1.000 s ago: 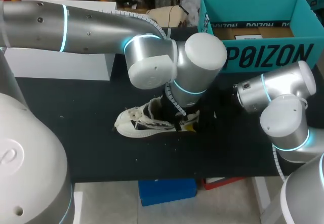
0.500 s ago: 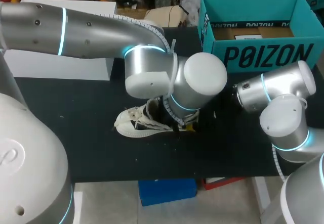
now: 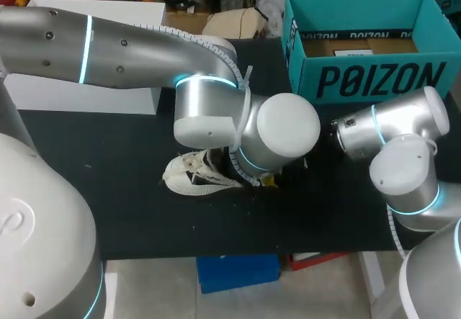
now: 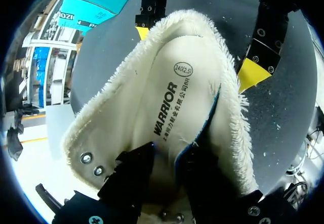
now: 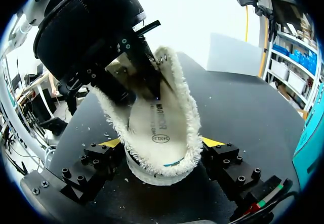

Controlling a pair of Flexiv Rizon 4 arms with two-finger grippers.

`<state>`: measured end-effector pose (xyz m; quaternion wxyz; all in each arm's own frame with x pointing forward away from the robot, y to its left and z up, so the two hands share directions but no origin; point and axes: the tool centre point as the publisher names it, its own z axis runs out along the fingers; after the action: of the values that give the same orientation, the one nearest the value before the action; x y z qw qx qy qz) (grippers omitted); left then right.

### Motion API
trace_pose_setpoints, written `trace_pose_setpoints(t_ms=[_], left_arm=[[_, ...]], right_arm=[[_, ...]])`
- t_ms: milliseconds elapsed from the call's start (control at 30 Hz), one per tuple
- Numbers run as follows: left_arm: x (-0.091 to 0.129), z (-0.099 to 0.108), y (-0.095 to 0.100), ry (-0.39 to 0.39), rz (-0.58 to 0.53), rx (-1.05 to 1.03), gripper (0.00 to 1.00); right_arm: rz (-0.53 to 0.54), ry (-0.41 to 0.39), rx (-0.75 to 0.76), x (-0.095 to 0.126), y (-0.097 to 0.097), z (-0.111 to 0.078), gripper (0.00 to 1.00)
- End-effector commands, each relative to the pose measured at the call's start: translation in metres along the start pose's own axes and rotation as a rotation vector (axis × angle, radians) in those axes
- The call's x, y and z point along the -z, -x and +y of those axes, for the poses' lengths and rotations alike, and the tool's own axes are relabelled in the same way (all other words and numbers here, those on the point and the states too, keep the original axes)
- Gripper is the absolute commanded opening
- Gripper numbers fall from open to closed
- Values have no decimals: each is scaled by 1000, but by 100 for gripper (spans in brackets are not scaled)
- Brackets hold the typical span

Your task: Take the shoe out of the shoebox, open the shoe tongue, remove and reinsert the insole, then place the shoe into the shoebox

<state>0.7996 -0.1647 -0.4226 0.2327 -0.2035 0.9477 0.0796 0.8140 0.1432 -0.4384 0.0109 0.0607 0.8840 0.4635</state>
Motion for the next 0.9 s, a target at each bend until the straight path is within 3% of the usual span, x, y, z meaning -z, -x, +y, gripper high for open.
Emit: trace_pose_setpoints(t_ms=[33,300,567,900], left_arm=[[-76,6,2,-1,2,-3,0],[-68,3,-4,20,37,-27,0],[-52,-3,-23,22,159,-95,0],[-37,3,-32,-111,444,-257,0]], right_arm=[[-2,-2,-2,-1,2,-3,0],[-2,-2,-2,-1,2,-3,0],[-2,-2,-2,-1,2,-3,0],[-2,-2,-2,-1,2,-3,0]])
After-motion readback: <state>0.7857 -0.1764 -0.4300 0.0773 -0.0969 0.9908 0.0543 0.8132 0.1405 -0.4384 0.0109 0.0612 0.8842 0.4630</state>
